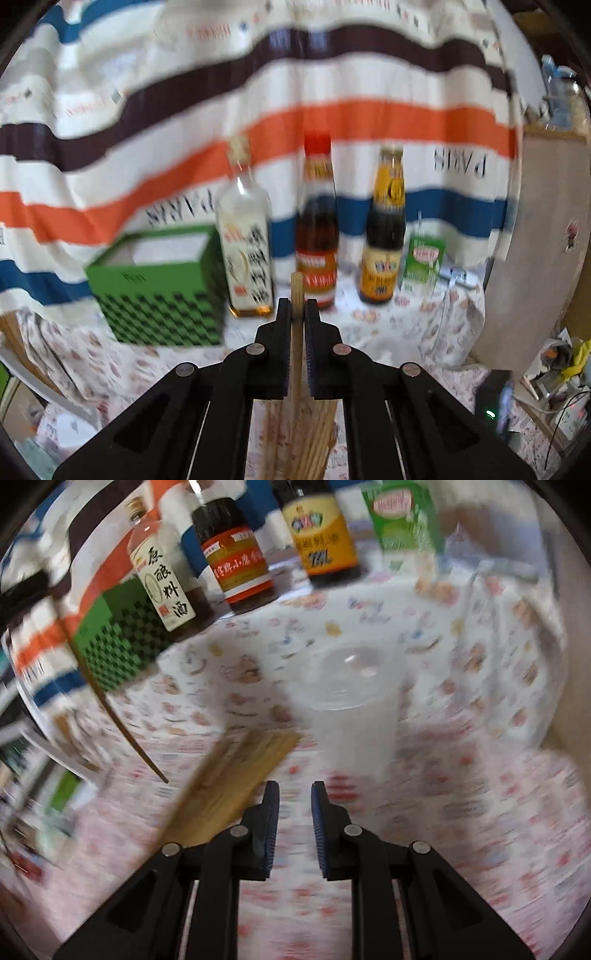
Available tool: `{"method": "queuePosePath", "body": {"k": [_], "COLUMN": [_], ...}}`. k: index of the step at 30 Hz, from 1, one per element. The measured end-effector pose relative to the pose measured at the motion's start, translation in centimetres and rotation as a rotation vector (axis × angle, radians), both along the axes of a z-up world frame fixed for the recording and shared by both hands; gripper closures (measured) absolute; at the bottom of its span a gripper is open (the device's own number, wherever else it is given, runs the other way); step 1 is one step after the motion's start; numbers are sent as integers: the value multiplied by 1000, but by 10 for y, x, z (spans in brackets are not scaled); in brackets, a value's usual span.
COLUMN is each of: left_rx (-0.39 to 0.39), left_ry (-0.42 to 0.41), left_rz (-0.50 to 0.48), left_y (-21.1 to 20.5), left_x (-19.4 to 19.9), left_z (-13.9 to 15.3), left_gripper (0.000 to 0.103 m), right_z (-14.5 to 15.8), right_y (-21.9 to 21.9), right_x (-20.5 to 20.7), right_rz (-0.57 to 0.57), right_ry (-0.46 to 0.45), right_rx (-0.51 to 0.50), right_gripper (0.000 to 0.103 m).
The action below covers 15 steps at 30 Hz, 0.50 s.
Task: Organize utensils
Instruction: 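Lift the held chopstick upright with the left gripper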
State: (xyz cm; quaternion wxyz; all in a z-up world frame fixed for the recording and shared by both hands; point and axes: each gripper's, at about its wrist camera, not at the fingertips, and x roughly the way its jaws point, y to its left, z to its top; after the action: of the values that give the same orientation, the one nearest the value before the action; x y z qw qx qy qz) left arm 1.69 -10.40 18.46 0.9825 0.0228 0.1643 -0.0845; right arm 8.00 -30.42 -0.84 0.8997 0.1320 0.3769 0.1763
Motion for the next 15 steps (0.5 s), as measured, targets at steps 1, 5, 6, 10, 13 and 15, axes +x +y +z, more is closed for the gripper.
{"method": "queuePosePath", "body": {"k": [1,5,6,10,13,15], "left_rx": [-22,-48,-56,-101,-124,-141], "left_ry": [-19,-65,-72,-90,-95,-77], "left_rz": [8,42,64,105,122,123], "left_y": [7,31,37,58,70,78], "left_x": [-5,-13,-13,-14,-12,-9], "left_z": [4,12,12,10,9,8], "left_gripper": [97,97,97,97,97,97], "right_z": [-1,-18,-18,-22,-25,-27], "right_y": [9,42,47,72,80,82], "right_x": [10,50,54,76,83,82], "right_rz": [19,-25,-50,-118,-72,-56], "right_ry": [69,327,313,278,305,315], "right_rx": [-14,-70,-102,-252,-213,-210], "right_gripper": [86,86,86,86,86,86]}}
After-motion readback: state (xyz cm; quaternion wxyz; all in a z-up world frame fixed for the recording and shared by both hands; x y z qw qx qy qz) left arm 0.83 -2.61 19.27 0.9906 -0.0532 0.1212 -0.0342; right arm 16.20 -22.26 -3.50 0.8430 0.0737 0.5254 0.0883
